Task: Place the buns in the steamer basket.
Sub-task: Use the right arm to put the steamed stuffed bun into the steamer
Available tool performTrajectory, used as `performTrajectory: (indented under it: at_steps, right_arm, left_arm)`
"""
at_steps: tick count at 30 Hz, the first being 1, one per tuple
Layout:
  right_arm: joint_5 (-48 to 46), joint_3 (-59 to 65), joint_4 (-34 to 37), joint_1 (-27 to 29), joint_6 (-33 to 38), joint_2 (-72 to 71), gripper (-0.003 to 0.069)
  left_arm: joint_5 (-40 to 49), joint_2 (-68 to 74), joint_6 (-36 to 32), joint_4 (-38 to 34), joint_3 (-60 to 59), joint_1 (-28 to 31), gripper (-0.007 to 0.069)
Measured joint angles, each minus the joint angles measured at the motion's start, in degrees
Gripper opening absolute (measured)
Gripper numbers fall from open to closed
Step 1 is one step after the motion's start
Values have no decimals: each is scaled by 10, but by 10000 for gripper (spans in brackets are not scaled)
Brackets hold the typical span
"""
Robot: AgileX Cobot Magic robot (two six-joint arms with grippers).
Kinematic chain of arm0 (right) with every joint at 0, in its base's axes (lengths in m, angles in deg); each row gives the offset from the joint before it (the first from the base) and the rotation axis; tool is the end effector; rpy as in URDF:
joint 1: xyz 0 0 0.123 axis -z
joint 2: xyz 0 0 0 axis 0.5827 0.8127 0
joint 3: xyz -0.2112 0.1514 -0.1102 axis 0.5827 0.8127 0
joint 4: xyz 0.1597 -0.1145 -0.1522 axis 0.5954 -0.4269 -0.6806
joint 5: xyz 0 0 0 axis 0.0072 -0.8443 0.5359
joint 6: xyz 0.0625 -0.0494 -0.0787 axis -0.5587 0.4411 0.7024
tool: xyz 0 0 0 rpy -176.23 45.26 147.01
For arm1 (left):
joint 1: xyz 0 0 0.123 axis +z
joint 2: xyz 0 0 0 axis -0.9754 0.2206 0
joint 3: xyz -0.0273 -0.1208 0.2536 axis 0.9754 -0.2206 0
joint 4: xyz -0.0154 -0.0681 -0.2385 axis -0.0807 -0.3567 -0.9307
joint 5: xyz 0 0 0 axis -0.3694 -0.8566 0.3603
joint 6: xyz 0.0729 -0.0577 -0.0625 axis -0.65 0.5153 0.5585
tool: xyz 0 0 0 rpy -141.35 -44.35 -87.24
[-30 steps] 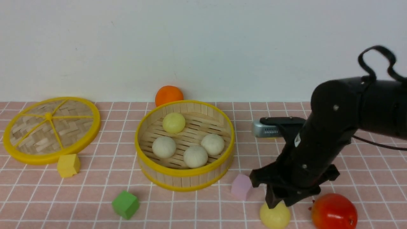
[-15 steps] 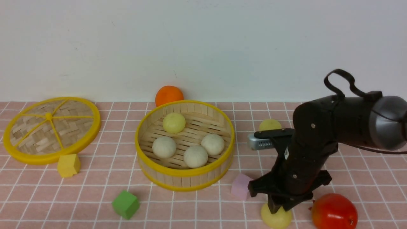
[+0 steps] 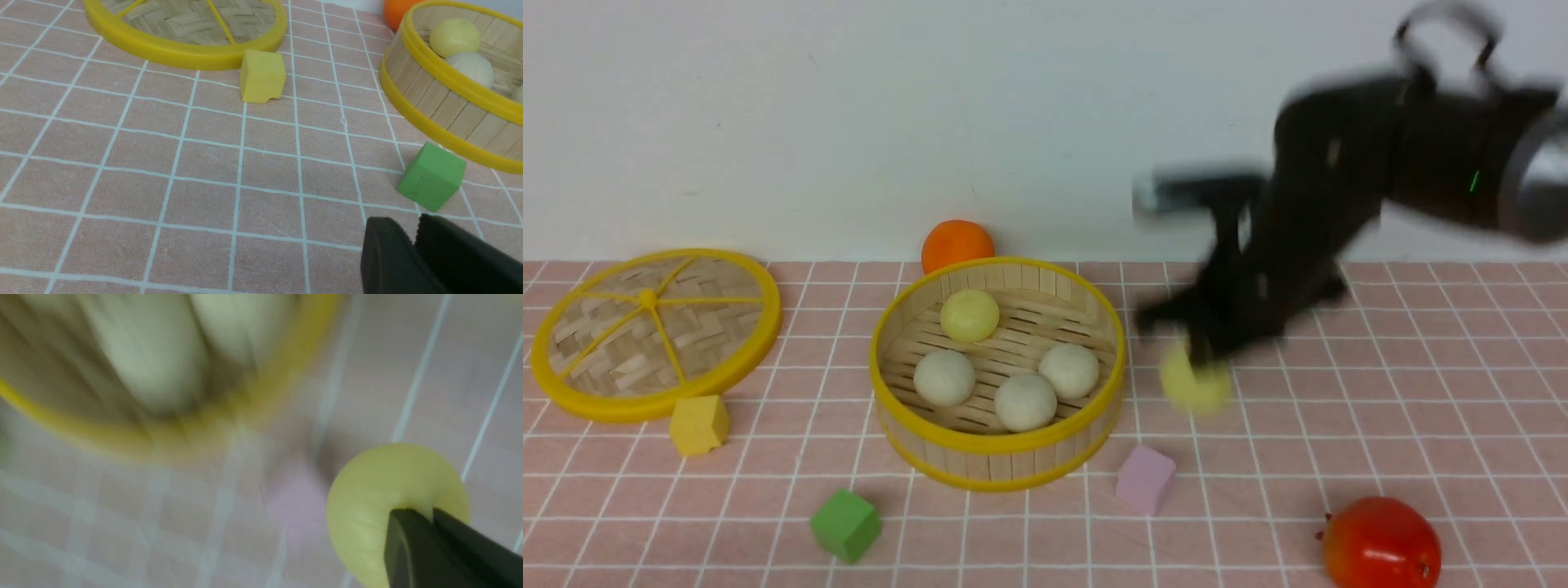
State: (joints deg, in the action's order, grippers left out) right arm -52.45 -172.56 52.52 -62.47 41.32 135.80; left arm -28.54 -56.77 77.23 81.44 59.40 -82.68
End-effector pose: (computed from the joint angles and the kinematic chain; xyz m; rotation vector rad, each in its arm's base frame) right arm 0.3637 0.1938 0.2811 -0.4865 2.6198 0.3005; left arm 0.0722 -0.0060 0.1697 -0.2044 1.8494 -0.2731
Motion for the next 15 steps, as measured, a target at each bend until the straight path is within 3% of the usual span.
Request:
performTrajectory:
  at_steps: [4,10,15]
  right_arm:
    - [32,-97,54,0,49,33,15]
    - [74,-168,193,-16,136,150,15]
    - [99,-176,220,-15,156,217,15]
  left_arm:
    - [0,0,0,8,0,0,158]
    - [0,0,0,11,0,0,164]
    - [0,0,0,11,0,0,168]
